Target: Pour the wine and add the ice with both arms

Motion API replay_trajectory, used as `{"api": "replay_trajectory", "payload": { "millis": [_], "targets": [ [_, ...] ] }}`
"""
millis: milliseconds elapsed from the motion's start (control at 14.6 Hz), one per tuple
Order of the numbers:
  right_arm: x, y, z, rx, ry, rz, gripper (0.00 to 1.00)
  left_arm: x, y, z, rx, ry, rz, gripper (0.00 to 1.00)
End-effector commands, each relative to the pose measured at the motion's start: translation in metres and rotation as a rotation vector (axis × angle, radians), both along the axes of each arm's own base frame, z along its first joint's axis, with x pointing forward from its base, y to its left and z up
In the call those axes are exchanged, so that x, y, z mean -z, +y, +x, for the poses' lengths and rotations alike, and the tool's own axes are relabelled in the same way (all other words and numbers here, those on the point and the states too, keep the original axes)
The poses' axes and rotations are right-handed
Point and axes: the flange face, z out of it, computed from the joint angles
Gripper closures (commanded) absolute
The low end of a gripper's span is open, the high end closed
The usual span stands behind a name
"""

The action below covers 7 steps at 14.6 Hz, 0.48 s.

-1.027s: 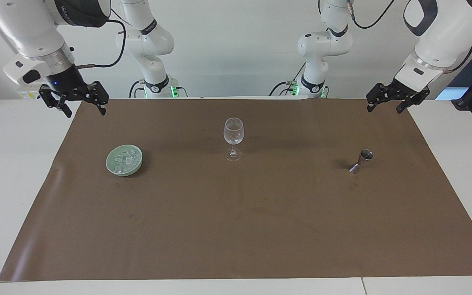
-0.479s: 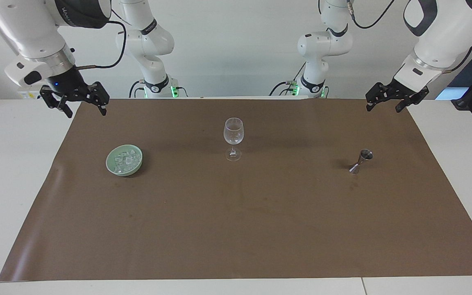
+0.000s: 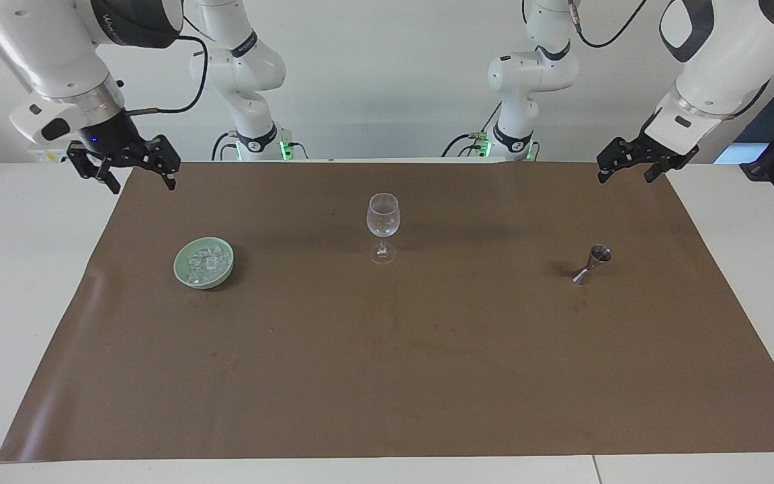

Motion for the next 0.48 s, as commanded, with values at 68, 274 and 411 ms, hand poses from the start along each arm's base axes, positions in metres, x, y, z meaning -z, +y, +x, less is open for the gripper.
{"api": "replay_trajectory", "payload": {
  "millis": [68, 274, 411],
  "targets": [
    [0.0, -0.002, -0.007, 0.02, 0.001, 0.015, 0.0, 0.016, 0.031, 0.005, -0.309, 0.061, -0.095, 0.0],
    [0.0, -0.004, -0.007, 0.023, 0.001, 0.015, 0.0, 0.048, 0.057, 0.026, -0.642, 0.165, -0.169, 0.0],
    [0.0, -0.004, -0.007, 0.023, 0.001, 0.015, 0.0, 0.08, 0.082, 0.045, -0.863, 0.238, -0.194, 0.0]
  ]
}}
